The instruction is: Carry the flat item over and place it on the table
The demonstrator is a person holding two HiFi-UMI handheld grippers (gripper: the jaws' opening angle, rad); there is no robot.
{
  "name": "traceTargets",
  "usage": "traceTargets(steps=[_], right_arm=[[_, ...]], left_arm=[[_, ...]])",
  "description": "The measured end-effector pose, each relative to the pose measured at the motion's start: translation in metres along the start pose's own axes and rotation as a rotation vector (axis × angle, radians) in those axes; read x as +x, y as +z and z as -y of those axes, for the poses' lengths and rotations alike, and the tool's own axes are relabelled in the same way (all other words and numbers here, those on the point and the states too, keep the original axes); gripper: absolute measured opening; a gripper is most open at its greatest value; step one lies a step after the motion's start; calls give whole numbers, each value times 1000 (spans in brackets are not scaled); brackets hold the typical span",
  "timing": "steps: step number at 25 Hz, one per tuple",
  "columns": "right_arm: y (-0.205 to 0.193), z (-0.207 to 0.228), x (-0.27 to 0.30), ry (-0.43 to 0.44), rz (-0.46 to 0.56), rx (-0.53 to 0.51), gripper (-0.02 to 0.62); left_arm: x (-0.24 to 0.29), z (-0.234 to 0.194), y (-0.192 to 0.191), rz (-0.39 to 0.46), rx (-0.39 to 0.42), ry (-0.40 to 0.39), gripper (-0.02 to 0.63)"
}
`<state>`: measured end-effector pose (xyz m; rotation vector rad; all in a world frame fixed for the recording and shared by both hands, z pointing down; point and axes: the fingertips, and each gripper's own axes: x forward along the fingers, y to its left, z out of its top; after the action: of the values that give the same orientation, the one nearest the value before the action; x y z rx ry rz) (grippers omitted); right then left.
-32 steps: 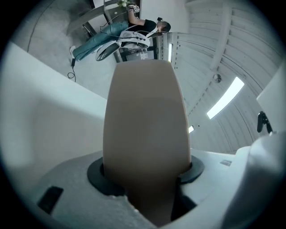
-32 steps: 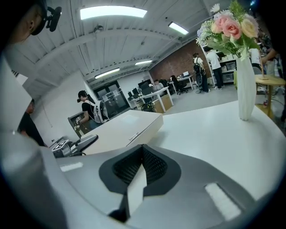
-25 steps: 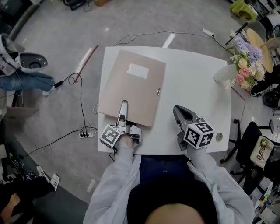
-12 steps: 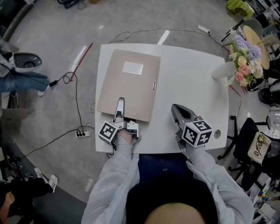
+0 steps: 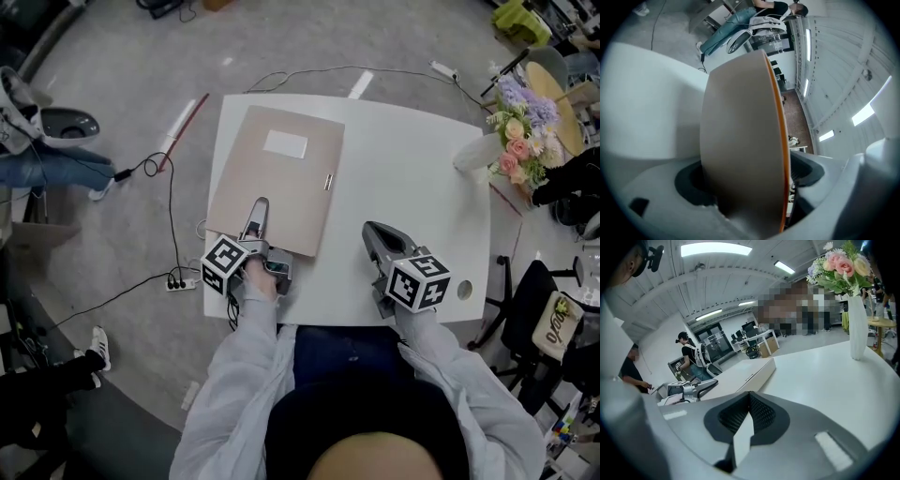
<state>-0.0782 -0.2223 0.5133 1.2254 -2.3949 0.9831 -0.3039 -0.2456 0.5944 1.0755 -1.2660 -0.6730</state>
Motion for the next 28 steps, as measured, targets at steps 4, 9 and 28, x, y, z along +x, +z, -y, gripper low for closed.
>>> traceTargets(steps=[4, 9, 28], right_arm=[[4, -4, -6, 30, 16, 26, 11], [6, -8, -12, 68, 33, 46, 11], [6, -3, -47, 172, 46, 31, 11]], left_arm=[[1, 5, -8, -47, 144, 104, 562], [-2, -3, -22, -109, 297, 215, 600], [-46, 19, -73, -101, 305, 138, 581]])
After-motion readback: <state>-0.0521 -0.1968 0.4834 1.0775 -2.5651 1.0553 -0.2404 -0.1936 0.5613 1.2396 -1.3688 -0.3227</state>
